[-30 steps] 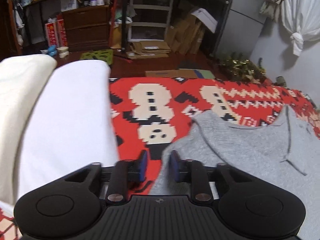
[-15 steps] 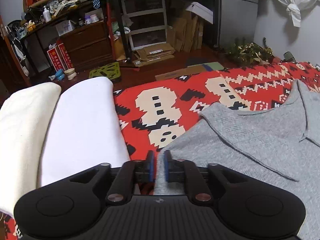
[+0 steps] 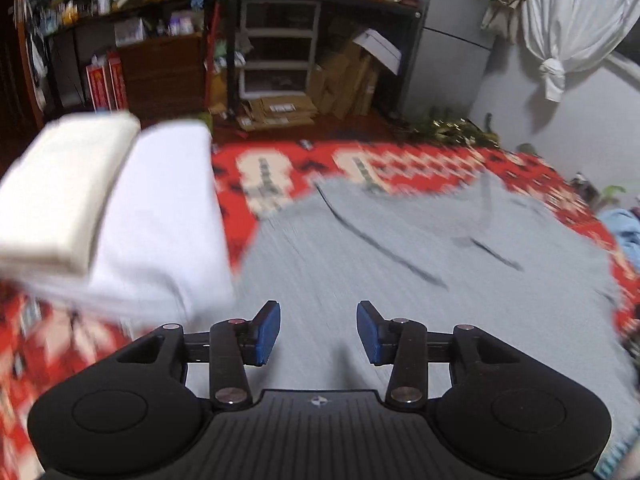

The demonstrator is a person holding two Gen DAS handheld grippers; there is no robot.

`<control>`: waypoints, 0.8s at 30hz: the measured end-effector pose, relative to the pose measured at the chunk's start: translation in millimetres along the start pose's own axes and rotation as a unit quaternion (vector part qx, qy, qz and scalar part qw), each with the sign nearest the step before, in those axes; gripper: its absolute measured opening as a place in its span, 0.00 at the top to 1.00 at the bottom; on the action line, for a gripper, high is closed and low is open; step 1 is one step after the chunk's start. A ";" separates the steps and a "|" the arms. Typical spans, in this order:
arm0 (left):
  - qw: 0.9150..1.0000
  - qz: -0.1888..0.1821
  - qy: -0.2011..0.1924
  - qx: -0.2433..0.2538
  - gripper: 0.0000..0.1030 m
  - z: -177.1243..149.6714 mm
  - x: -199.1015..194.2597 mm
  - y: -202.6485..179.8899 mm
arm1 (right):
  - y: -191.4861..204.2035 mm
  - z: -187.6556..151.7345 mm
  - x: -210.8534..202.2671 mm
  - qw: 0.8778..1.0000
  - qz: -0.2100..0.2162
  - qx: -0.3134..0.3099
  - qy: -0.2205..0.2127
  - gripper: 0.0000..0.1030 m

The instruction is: Fold clothes

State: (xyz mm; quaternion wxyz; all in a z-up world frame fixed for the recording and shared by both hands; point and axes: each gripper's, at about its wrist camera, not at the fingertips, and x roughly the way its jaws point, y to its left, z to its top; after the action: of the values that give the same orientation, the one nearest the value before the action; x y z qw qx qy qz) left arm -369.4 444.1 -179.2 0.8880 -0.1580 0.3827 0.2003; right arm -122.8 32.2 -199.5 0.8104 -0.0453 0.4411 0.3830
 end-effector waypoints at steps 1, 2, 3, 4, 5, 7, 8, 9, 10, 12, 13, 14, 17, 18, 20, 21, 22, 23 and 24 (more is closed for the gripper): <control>1.000 -0.010 0.010 -0.008 0.60 -11.1 -5.7 -3.6 | 3.4 -6.1 -2.6 1.000 0.002 -0.006 0.006 0.77; 1.000 -0.016 0.018 -0.015 0.60 -20.7 -9.9 -6.4 | 6.7 -12.2 -5.2 1.000 0.005 -0.011 0.012 0.77; 0.999 -0.023 0.026 -0.023 0.61 -30.3 -14.2 -9.1 | 10.2 -18.1 -7.5 1.000 0.008 -0.016 0.019 0.77; 0.999 -0.027 0.034 -0.029 0.61 -40.4 -18.7 -12.0 | 14.5 -25.3 -10.1 0.999 0.012 -0.022 0.026 0.77; 0.998 -0.030 0.041 -0.033 0.61 -49.7 -23.1 -15.5 | 18.4 -32.2 -12.4 0.999 0.014 -0.028 0.033 0.77; 0.997 -0.035 0.056 -0.039 0.61 -67.6 -31.1 -22.8 | 24.9 -45.8 -16.4 0.998 0.018 -0.037 0.047 0.77; 0.997 -0.034 0.064 -0.037 0.61 -75.5 -34.1 -26.4 | 27.8 -52.2 -18.4 0.998 0.019 -0.041 0.051 0.77; 0.996 -0.029 0.071 -0.036 0.61 -82.5 -36.2 -29.6 | 30.2 -57.8 -20.0 0.997 0.017 -0.043 0.055 0.77; 0.996 -0.023 0.079 -0.034 0.61 -89.3 -38.2 -33.6 | 32.5 -63.3 -21.4 0.997 0.015 -0.045 0.059 0.77; 0.996 -0.019 0.086 -0.028 0.61 -102.5 -42.5 -40.4 | 35.6 -71.5 -24.3 0.997 0.011 -0.048 0.062 0.77; 0.995 -0.016 0.090 -0.028 0.61 -107.8 -44.0 -42.7 | 37.1 -75.2 -26.1 0.997 0.007 -0.051 0.061 0.77; 0.995 -0.014 0.095 -0.029 0.61 -113.0 -45.5 -44.9 | 38.3 -78.3 -27.1 0.997 0.003 -0.053 0.059 0.77; 0.995 -0.018 0.097 -0.029 0.61 -122.6 -47.9 -49.7 | 41.5 -85.1 -28.5 0.997 -0.006 -0.060 0.054 0.77; 0.995 -0.016 0.096 -0.026 0.61 -124.6 -47.5 -52.6 | 42.4 -86.7 -28.4 0.997 -0.008 -0.063 0.052 0.78; 0.996 -0.001 0.093 -0.004 0.63 -126.1 -46.9 -60.6 | 43.9 -88.3 -27.5 0.996 -0.016 -0.072 0.049 0.90; 0.996 0.012 0.092 0.003 0.83 -126.3 -46.1 -64.0 | 44.3 -88.6 -26.5 0.996 -0.022 -0.077 0.048 0.98; 0.996 0.012 0.092 0.004 0.96 -126.4 -45.9 -65.1 | 44.2 -88.7 -26.5 0.995 -0.024 -0.080 0.046 0.99; 0.996 0.012 0.092 0.005 0.96 -126.5 -45.6 -66.1 | 43.9 -88.7 -26.8 0.996 -0.024 -0.079 0.045 0.99; 0.996 0.012 0.091 0.006 0.97 -126.5 -45.3 -67.1 | 43.2 -88.3 -27.6 0.995 -0.030 -0.078 0.045 1.00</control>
State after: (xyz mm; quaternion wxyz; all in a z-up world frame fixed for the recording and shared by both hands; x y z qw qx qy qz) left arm -443.8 320.1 -220.2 0.8478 -0.1657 0.4653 0.1933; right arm -220.2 10.2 -221.0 0.7945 -0.1385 0.4447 0.3896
